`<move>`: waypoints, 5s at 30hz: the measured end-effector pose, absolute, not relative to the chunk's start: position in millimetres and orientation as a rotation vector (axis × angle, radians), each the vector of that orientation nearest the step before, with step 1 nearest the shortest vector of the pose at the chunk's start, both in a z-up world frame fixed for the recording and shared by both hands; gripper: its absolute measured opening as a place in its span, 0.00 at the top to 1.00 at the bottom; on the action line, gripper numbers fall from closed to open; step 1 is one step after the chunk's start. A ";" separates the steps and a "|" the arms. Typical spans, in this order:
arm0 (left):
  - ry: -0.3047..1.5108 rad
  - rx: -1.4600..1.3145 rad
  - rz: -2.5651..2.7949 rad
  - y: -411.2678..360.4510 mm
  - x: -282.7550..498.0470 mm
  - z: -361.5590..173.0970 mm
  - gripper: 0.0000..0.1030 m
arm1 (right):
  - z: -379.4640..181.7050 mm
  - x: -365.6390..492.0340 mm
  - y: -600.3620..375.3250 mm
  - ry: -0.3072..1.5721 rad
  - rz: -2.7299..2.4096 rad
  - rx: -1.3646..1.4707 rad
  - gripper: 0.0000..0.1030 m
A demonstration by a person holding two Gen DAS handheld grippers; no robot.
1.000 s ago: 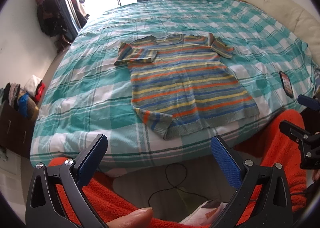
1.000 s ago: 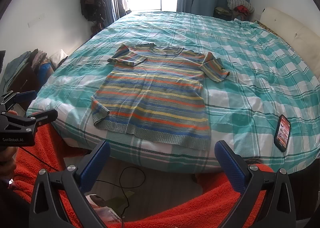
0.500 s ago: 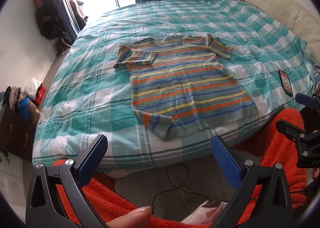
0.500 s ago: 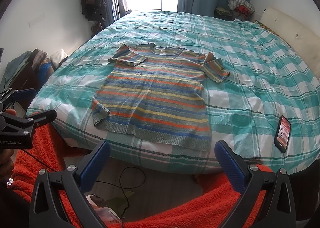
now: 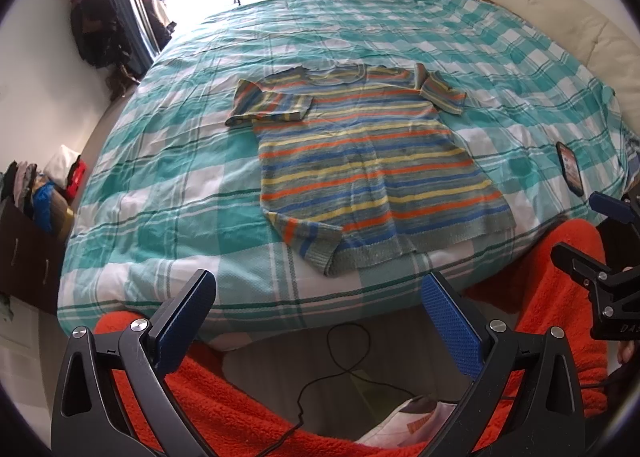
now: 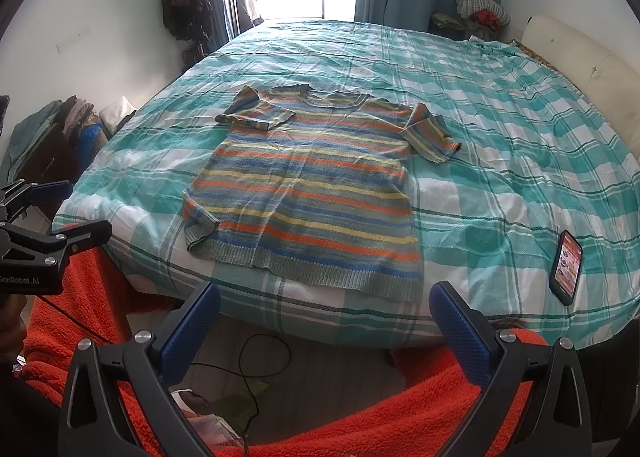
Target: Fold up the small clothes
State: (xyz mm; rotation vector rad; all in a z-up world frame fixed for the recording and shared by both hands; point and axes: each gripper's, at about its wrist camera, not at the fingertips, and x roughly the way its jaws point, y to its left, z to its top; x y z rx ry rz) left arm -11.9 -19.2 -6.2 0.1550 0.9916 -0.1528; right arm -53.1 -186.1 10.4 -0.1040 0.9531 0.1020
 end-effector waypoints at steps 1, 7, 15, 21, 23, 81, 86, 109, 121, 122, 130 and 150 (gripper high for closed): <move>0.992 0.155 -0.153 -19.0 -11.4 -6.5 0.00 | 10.0 -52.6 -186.6 0.955 0.102 -0.104 0.00; 0.995 0.157 -0.152 -18.7 -10.9 -7.5 0.00 | 9.0 -52.3 -187.1 0.959 0.104 -0.102 0.00; 1.004 0.157 -0.148 -18.0 -10.0 -11.0 0.00 | 6.8 -50.7 -187.9 0.966 0.103 -0.098 0.00; 1.005 0.156 -0.148 -17.4 -9.5 -11.8 0.00 | 5.2 -50.3 -188.7 0.971 0.103 -0.097 0.00; 1.006 0.157 -0.148 -17.0 -9.3 -12.1 0.00 | 5.2 -50.3 -188.7 0.971 0.103 -0.096 0.00; 1.004 0.158 -0.147 -17.0 -8.3 -13.0 0.00 | -1.2 -48.2 -189.1 0.986 0.101 -0.092 0.00; 1.005 0.158 -0.147 -16.8 -8.8 -13.7 0.00 | -1.7 -47.9 -188.4 0.988 0.101 -0.092 0.00; 1.010 0.161 -0.147 -17.1 -11.7 -16.0 0.00 | -2.7 -46.6 -186.4 0.995 0.102 -0.091 0.00; 1.048 -0.111 0.038 92.4 39.0 -20.8 0.01 | -1.8 -52.7 -192.9 0.972 0.094 -0.068 0.00; 1.062 -0.150 0.057 104.4 45.0 -24.1 0.01 | -3.0 -53.7 -194.7 0.975 0.091 -0.061 0.00; 1.193 -0.138 -0.058 46.5 122.8 -80.7 0.01 | -1.0 -55.2 -192.9 0.982 0.097 -0.057 0.00; 1.222 0.135 0.138 75.3 55.1 -105.4 0.01 | -30.4 -16.2 -272.5 1.008 -0.092 0.038 0.00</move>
